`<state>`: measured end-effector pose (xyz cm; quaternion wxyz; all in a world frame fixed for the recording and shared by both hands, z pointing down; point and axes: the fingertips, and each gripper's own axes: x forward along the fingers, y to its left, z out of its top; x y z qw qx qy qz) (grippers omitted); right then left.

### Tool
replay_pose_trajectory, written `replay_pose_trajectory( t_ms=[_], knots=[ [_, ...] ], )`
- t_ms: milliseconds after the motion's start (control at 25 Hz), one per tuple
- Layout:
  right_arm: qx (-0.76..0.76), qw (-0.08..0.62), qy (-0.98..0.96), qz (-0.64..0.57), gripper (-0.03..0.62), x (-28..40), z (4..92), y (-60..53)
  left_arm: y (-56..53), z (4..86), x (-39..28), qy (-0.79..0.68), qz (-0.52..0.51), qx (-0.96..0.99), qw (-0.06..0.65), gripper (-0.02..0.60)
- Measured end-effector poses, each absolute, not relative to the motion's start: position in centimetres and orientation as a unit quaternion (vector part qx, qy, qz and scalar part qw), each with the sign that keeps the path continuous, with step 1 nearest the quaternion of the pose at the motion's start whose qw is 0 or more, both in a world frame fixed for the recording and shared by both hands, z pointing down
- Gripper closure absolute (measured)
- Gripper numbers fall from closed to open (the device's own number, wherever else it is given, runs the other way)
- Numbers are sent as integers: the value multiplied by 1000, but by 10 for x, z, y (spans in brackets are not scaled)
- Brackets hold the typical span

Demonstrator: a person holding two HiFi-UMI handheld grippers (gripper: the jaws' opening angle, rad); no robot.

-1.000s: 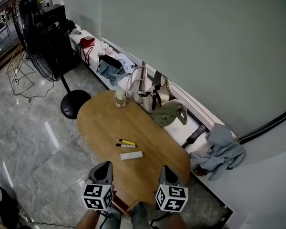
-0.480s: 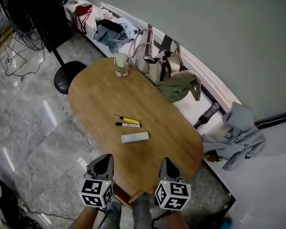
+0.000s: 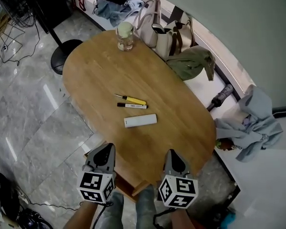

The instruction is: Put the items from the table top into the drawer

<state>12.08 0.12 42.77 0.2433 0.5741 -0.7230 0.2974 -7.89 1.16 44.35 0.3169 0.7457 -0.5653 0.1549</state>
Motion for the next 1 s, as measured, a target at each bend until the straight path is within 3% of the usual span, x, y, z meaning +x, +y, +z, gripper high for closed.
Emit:
replay_pose_trajectory(
  t_ms=[1000],
  knots=[
    [599,237,-691,327,589,150,447,-5,-17,460,-60,-492,223,792,285,586]
  ],
)
